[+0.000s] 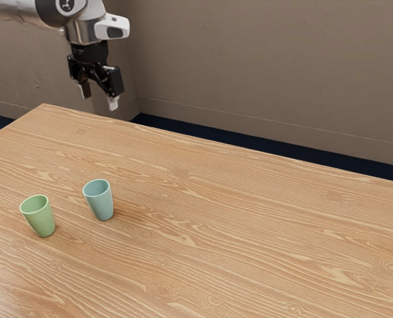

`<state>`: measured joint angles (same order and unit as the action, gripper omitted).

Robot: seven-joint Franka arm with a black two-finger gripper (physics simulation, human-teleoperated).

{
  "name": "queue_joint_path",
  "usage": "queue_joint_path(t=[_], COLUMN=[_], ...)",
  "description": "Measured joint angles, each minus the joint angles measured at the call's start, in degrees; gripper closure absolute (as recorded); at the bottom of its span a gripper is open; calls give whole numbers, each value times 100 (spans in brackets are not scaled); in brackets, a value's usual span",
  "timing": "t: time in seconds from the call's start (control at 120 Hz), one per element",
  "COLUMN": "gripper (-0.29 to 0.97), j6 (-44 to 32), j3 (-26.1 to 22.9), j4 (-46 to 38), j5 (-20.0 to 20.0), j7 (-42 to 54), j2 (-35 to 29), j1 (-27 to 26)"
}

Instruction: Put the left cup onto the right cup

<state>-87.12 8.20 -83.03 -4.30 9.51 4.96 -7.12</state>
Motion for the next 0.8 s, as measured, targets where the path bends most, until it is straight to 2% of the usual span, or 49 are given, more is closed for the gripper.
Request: queue_joint_path(t=[0.242, 0.342, 0.8], gripper=[0, 0, 0], j6=[48, 64, -540], j3=[32, 51, 58], j4=[-97, -411, -2964], j5=[31, 33, -18], j7=[-87, -119, -226], j2=[15, -102, -1895], j1=[48, 64, 28])
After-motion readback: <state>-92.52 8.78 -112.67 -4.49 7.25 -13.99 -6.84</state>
